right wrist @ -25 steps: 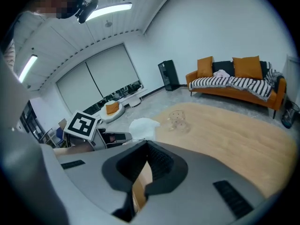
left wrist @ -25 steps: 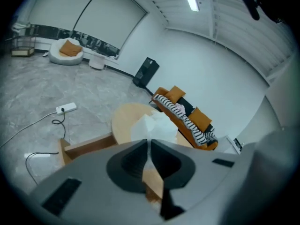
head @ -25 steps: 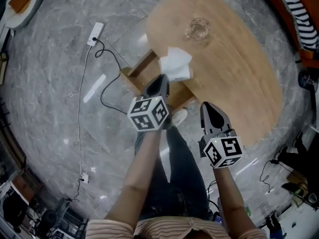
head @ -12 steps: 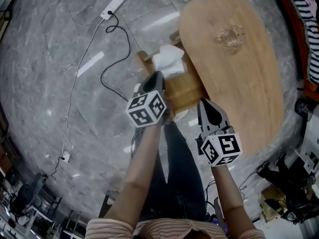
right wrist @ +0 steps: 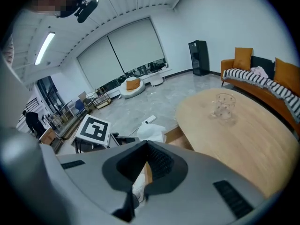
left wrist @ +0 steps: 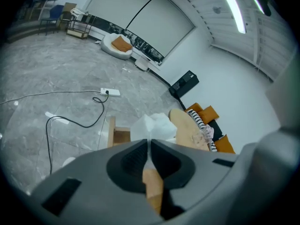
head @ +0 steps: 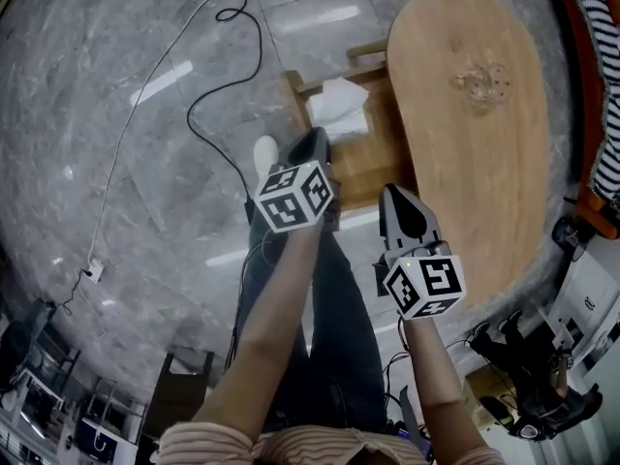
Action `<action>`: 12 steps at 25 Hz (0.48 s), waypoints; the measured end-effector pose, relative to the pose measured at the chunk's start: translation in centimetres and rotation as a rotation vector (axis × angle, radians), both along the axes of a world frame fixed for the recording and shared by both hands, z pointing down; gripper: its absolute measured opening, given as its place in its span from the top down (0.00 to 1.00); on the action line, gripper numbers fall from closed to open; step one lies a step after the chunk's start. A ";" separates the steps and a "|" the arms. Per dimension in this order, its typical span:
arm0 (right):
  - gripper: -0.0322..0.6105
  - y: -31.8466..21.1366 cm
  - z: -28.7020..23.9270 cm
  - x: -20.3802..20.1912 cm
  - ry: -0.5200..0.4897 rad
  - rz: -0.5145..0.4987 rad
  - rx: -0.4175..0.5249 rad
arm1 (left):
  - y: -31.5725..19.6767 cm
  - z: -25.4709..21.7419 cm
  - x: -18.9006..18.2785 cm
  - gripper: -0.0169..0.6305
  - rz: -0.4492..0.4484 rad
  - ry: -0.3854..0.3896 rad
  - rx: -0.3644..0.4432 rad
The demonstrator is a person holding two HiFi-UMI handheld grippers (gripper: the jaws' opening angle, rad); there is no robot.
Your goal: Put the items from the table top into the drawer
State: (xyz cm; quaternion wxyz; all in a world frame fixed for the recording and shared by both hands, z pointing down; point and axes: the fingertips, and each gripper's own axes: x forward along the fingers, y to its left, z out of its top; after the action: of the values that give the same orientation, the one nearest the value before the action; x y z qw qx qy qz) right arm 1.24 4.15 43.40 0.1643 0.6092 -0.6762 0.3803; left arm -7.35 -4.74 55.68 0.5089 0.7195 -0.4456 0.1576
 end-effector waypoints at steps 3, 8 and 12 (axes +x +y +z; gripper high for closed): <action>0.94 -0.2 0.9 -0.8 0.012 -0.024 -0.019 | 0.2 1.3 -0.3 0.92 -0.013 0.008 -0.019; 0.94 -0.9 2.3 -1.0 0.020 -0.024 -0.035 | -0.2 3.6 0.1 0.92 -0.028 0.035 -0.044; 0.94 -1.3 3.3 -0.9 0.015 -0.038 -0.058 | -0.2 5.4 0.7 0.92 -0.038 0.043 -0.074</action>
State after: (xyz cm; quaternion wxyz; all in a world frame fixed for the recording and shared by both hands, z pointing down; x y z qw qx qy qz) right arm 0.33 2.88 46.75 0.1942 0.5941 -0.6751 0.3918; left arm -6.62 -4.90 61.12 0.5476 0.6947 -0.4420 0.1488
